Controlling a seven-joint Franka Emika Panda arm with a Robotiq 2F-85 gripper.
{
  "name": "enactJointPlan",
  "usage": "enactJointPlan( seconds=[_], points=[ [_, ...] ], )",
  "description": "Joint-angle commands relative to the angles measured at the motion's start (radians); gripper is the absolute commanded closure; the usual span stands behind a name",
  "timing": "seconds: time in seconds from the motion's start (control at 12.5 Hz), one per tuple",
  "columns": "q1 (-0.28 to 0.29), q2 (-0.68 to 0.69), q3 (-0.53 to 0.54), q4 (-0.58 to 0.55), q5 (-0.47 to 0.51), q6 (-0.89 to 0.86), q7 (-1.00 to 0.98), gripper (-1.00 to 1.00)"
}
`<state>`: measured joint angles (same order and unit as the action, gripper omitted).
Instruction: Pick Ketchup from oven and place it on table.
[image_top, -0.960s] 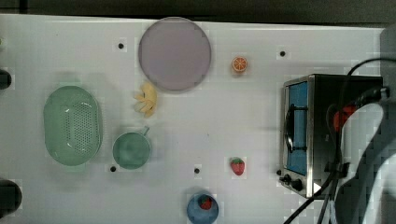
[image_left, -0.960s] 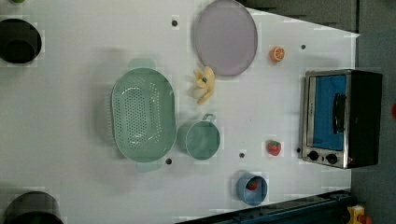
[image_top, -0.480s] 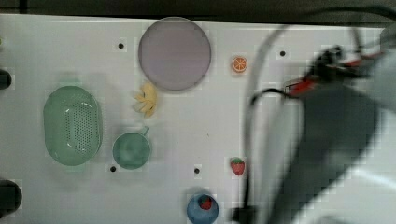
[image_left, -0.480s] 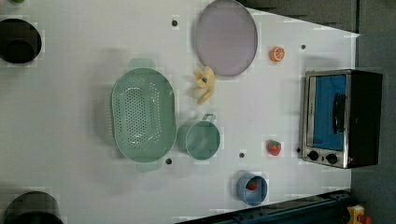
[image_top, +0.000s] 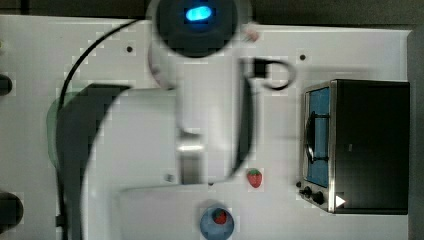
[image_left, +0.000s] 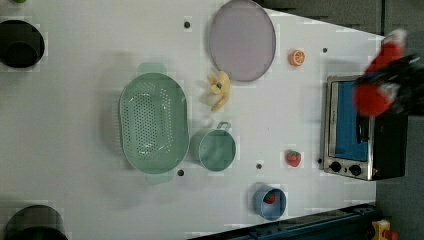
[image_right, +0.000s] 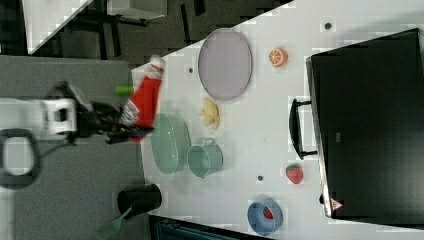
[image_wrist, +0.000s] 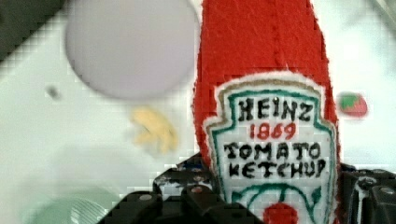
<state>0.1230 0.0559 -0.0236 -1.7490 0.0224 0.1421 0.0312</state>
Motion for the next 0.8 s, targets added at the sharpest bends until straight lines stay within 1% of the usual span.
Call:
enactJointPlan(
  seconds=[0.08,0.4,0.56,0.8],
  points=[
    [-0.069,0.012,-0.033,-0.136,-0.009,0.087,0.013,-0.29],
    [-0.072,0.028,-0.054,-0.379,-0.009,0.349,0.015,-0.29],
    [-0.073,0.064,-0.056,-0.46,-0.009,0.456,0.015,-0.29],
    [-0.073,0.148,-0.059,-0.537,-0.009,0.626,0.016,-0.29]
  ],
)
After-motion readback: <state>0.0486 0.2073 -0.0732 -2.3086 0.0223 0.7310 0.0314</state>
